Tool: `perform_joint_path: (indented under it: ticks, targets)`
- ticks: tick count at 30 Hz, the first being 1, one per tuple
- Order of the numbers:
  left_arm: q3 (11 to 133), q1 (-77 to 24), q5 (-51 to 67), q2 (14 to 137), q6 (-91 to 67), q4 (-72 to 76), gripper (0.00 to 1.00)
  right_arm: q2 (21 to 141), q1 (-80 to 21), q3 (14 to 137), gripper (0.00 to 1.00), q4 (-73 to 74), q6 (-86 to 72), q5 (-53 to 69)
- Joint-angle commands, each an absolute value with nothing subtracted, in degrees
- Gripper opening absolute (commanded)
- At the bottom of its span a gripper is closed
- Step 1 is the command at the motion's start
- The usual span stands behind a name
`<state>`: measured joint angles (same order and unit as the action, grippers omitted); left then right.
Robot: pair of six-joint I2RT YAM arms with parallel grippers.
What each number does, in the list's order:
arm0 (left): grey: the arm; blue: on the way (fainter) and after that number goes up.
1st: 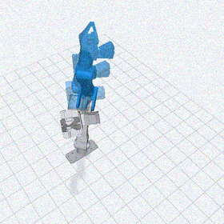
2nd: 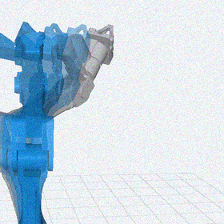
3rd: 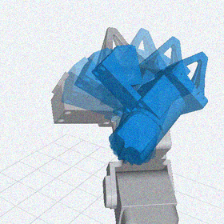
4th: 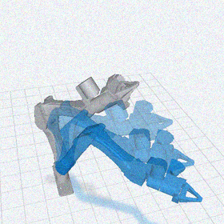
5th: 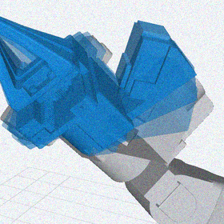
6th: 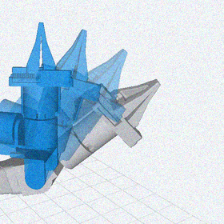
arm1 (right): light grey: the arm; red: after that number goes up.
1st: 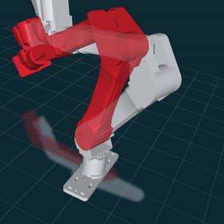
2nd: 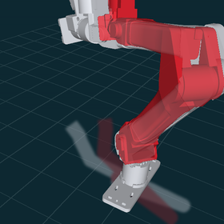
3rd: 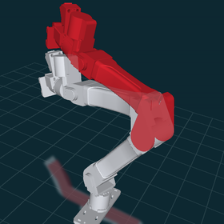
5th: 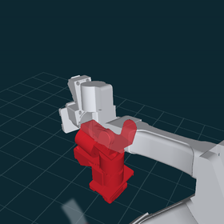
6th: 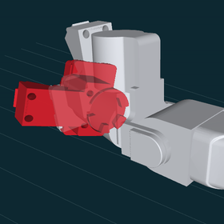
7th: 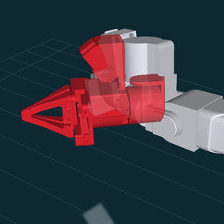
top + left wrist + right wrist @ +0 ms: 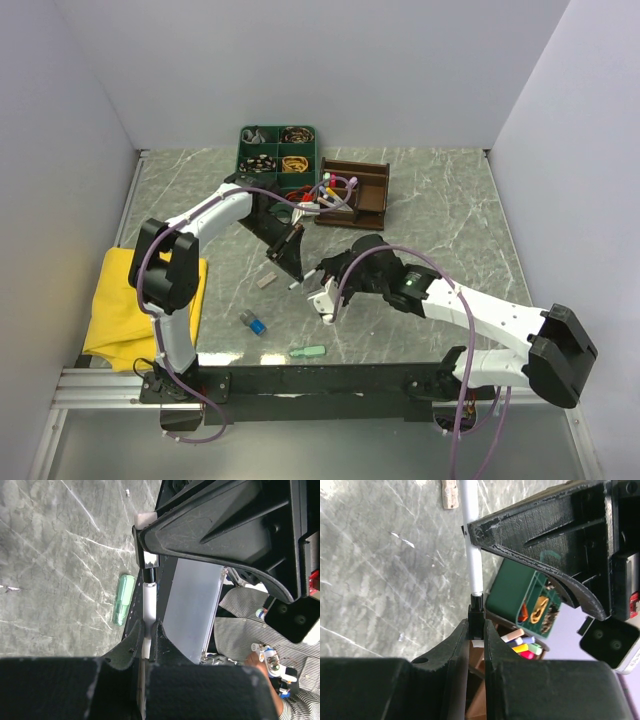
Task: Sort the stationery into containers
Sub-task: Close the pen cap on the pen.
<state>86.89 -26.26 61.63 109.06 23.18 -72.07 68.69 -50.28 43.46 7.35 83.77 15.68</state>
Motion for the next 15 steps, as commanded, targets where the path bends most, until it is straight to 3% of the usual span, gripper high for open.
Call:
perform_joint_path:
  ticks: [1,15]
  targets:
    - [89.30,-26.54,62.58,108.90,24.26,-68.55,0.01,66.09,-52.47,43.51,0.00,-1.49,89.73,20.83]
    - [91.41,-27.86,63.36,109.95,22.59,-68.47,0.01,65.83,-53.08,43.24,0.00,-3.07,93.60,21.01]
